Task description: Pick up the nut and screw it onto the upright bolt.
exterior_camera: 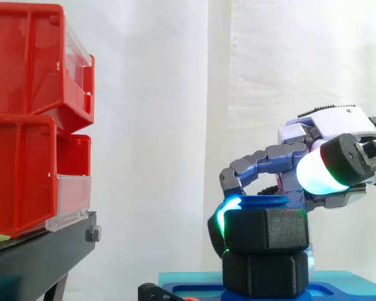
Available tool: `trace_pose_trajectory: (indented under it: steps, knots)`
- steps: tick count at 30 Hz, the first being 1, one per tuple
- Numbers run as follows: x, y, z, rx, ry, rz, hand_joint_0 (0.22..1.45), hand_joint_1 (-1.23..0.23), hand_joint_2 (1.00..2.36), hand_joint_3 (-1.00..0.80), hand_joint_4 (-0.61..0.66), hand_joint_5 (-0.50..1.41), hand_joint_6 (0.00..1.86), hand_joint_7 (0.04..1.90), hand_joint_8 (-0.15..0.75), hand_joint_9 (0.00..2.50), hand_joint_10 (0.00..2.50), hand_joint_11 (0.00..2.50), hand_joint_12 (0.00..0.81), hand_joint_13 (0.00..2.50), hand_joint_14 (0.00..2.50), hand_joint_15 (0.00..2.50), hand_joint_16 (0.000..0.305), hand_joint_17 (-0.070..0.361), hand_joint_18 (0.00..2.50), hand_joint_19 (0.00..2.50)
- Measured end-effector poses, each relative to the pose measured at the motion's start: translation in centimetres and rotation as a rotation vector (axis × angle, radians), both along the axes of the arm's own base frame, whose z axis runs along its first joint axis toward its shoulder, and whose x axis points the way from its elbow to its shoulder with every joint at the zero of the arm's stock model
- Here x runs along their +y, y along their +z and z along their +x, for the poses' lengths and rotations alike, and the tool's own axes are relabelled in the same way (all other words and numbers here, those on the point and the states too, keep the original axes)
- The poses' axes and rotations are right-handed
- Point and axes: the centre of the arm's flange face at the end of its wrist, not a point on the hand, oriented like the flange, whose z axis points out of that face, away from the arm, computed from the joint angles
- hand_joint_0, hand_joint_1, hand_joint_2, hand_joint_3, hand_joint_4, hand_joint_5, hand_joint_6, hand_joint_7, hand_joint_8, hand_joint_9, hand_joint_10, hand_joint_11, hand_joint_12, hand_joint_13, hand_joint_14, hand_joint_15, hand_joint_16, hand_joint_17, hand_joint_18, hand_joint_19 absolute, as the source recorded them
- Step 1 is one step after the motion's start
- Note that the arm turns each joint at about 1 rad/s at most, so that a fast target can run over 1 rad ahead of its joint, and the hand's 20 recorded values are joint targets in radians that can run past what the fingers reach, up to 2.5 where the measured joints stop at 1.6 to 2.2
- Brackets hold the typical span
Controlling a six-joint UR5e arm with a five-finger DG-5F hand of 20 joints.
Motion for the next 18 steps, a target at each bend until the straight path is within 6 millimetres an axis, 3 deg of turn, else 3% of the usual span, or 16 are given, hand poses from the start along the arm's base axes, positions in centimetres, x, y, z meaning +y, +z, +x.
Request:
trace_pose_trajectory:
  steps: [9,14,18]
  knots:
    - [-0.8,2.4,-1.5,0.03,-0.01,-0.022,0.5,-0.48,1.0,-0.5,0.09,0.08,0.5,1.3,0.162,1.52,0.0,0.06,0.272,0.89,0.0,0.02,0.036,0.082,0.62,0.15]
    - [-0.8,2.7,-2.1,0.059,-0.01,-0.032,0.49,-0.47,1.0,-0.5,0.1,0.07,0.5,1.3,0.181,1.52,0.0,0.09,0.272,0.9,0.0,0.04,0.037,0.082,0.63,0.16]
    - [-0.9,3.2,-2.3,0.06,-0.011,-0.036,0.48,-0.47,1.0,-0.5,0.22,-0.02,0.51,1.03,0.252,1.38,0.0,0.12,0.308,0.85,0.0,0.07,0.042,0.094,0.58,0.16]
